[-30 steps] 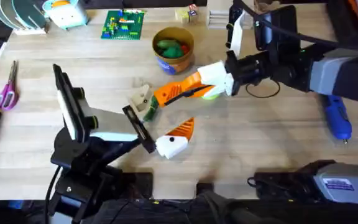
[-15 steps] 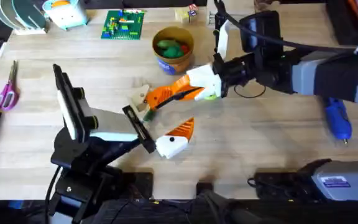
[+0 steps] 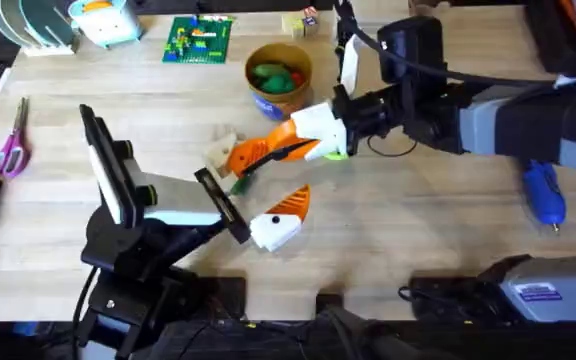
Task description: Pick up the gripper from the table and insert it into the empty holder that is missing its gripper. Then pick up a screw, insert it into the mounting hole, and use the screwdriver to tighten it. Finally, clean up the table by picking up the vegetable and placing it into the bucket.
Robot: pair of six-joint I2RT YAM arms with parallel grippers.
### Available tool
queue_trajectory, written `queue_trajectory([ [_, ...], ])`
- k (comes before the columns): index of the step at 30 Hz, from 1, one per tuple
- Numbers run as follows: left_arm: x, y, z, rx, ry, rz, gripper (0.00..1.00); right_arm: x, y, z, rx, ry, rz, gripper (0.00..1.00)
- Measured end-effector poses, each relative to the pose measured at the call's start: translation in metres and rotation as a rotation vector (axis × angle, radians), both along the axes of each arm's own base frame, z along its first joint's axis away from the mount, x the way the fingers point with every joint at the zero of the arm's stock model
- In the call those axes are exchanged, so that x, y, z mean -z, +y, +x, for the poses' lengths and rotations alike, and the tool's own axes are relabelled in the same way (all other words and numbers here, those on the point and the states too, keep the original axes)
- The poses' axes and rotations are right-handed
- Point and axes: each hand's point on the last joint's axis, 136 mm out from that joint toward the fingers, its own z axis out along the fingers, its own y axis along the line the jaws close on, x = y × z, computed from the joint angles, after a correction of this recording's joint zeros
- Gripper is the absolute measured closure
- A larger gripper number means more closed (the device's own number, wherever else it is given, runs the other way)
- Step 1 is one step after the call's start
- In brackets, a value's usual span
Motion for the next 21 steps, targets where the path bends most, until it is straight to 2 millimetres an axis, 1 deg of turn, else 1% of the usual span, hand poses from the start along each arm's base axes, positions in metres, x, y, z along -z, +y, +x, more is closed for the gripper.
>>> queue_trajectory([
  [11,0.000,-0.003,-0.004,0.027,0.012,-0.008,0.008,0.010,0.015,-0.002,-0.012,0.062,-0.012,0.993],
  [21,0.000,-0.002,-0.003,0.022,0.022,-0.014,0.008,0.012,0.020,0.003,0.022,0.057,-0.025,0.993],
])
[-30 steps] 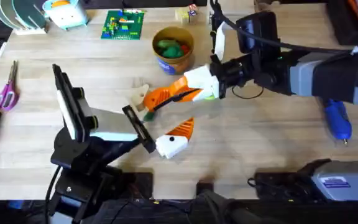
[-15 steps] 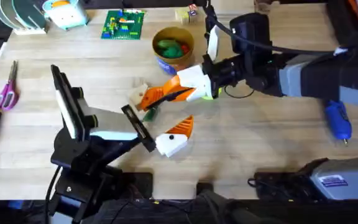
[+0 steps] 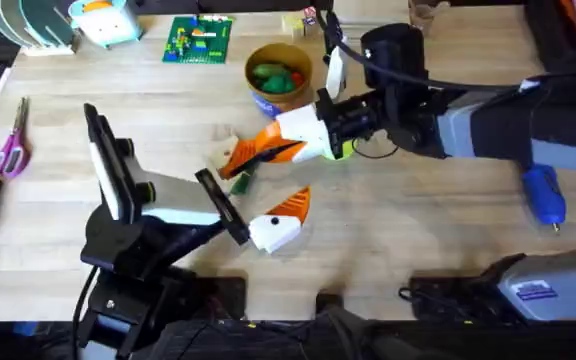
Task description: Pick up the gripper from the table and insert it into the empty holder that is missing its gripper. Then pick up a screw, insert it into the mounting hole, and use the screwdriver to tighten it. Finally, clean up the table by picking up the vegetable and placing it into the bucket.
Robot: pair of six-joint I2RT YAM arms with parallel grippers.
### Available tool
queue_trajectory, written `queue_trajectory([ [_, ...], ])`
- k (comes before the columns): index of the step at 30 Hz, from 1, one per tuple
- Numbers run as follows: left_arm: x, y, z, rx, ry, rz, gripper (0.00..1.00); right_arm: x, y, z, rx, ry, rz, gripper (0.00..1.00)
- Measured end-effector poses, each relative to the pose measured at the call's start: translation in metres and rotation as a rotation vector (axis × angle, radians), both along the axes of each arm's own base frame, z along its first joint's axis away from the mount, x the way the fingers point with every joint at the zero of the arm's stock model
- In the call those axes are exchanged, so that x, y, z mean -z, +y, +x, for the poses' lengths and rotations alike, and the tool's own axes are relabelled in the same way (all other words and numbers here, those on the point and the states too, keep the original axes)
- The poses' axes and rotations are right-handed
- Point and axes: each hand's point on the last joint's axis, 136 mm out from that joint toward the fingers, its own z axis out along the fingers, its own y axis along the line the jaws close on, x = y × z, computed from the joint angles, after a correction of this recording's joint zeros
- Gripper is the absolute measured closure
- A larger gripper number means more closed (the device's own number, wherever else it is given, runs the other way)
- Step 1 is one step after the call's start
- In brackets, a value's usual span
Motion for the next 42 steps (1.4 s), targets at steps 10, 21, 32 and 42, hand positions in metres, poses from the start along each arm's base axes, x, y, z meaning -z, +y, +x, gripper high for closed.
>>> queue_trajectory([
  [10,0.000,0.001,0.001,-0.005,0.018,-0.011,0.008,0.005,0.005,0.008,0.063,0.004,-0.035,0.994],
  [21,0.002,0.006,0.008,-0.055,0.026,-0.009,0.008,0.004,0.014,0.014,0.114,-0.019,-0.044,0.994],
  [32,0.002,0.008,0.010,-0.073,0.031,-0.013,0.008,0.005,0.017,0.015,0.129,-0.029,-0.052,0.984],
  [42,0.002,0.008,0.011,-0.074,0.031,-0.013,0.008,0.006,0.018,0.015,0.135,-0.027,-0.058,0.802],
])
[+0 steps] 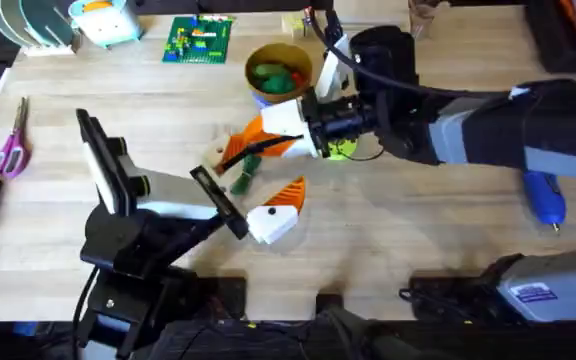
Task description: Pick up the gripper from the table and insert it into the empty holder that is missing its gripper. Then pick up a screw, insert it into the mounting hole, and use the screwdriver to tighten it. Finally, clean up the table by picking up the vegetable and placing it into the bucket.
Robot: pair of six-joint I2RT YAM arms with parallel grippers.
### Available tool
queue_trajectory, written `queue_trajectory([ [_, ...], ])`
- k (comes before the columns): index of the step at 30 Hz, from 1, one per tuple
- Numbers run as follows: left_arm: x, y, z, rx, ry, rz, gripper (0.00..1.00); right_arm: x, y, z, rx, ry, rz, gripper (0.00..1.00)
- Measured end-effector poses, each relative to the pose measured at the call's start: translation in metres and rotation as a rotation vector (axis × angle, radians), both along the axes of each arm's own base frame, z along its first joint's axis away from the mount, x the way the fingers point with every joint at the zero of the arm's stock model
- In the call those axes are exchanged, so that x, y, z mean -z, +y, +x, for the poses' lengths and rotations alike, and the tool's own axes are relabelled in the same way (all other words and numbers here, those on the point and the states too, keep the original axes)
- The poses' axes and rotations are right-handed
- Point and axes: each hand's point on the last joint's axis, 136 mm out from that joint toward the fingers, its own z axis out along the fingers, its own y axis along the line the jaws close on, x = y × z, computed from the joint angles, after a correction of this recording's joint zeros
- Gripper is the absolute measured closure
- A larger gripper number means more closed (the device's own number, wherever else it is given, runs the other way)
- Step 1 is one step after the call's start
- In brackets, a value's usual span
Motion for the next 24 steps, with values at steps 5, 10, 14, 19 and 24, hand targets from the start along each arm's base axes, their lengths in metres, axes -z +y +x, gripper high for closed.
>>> queue_trajectory([
  [5,0.000,0.000,0.000,0.001,-0.003,0.001,0.009,0.002,0.000,0.000,0.002,0.006,-0.006,0.597],
  [10,-0.001,0.000,0.000,0.000,-0.005,0.001,0.007,0.005,-0.001,0.001,0.002,0.010,-0.010,0.516],
  [14,-0.001,0.000,0.000,0.001,-0.008,0.003,0.007,0.005,-0.001,0.001,0.001,0.012,-0.010,0.477],
  [19,-0.001,-0.001,-0.001,0.009,-0.015,0.006,0.008,0.006,-0.005,0.002,-0.004,0.024,-0.006,0.420],
  [24,-0.001,-0.010,-0.013,0.088,-0.017,0.005,0.008,0.007,-0.008,0.008,0.012,0.024,-0.006,0.403],
])
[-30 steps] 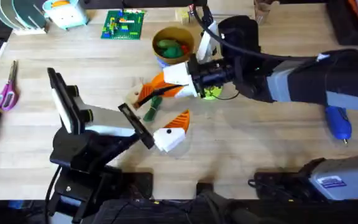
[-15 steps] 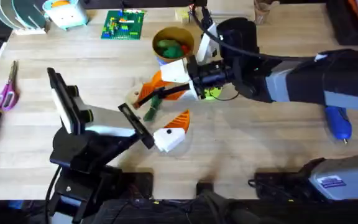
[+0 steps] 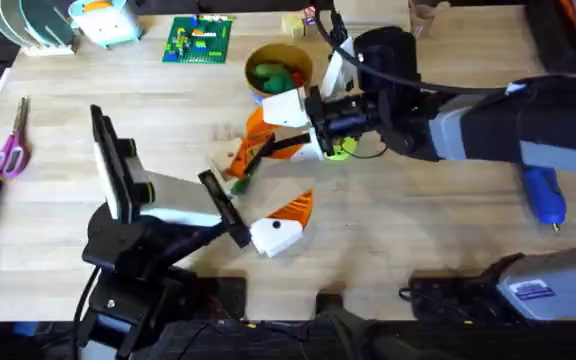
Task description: Pick up the gripper from the table and insert it into the empty holder that is missing its gripper. Then pick up a screw, insert it into the mounting hole, and use the screwdriver to tighten it. Finally, clean up the table by picking up the vegetable and placing it into the bucket.
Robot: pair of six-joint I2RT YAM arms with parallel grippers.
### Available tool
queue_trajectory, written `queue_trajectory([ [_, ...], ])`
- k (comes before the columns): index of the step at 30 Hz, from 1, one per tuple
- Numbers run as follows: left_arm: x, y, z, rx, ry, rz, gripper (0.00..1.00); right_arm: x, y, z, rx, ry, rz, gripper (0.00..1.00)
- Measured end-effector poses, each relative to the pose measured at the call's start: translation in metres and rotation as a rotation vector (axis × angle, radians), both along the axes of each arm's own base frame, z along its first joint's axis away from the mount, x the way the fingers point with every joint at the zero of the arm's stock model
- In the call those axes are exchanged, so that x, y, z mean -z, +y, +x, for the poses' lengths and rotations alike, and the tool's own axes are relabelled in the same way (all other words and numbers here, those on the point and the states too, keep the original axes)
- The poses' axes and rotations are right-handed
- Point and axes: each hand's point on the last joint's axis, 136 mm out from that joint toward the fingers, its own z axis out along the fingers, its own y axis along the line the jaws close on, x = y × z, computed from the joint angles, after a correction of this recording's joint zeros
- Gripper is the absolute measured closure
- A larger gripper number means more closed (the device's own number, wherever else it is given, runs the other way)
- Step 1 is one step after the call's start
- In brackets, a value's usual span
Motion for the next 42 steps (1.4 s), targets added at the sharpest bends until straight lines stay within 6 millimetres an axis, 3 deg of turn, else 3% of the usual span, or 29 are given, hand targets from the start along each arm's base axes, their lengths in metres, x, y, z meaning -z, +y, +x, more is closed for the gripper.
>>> queue_trajectory([
  [13,0.000,-0.007,-0.011,0.073,0.002,-0.001,0.008,0.001,-0.003,0.004,0.010,0.003,0.001,0.348],
  [19,0.000,-0.007,-0.011,0.073,0.002,-0.001,0.008,-0.009,-0.012,0.009,-0.019,-0.055,0.050,0.345],
  [25,0.000,-0.007,-0.011,0.073,0.002,-0.001,0.008,-0.015,-0.017,0.002,-0.089,-0.112,0.090,0.347],
  [33,0.000,-0.007,-0.011,0.073,0.002,-0.001,0.008,-0.014,-0.019,-0.011,-0.157,-0.117,0.109,0.380],
  [42,0.000,-0.007,-0.011,0.074,0.002,-0.001,0.008,-0.014,-0.020,-0.015,-0.184,-0.128,0.119,0.490],
])
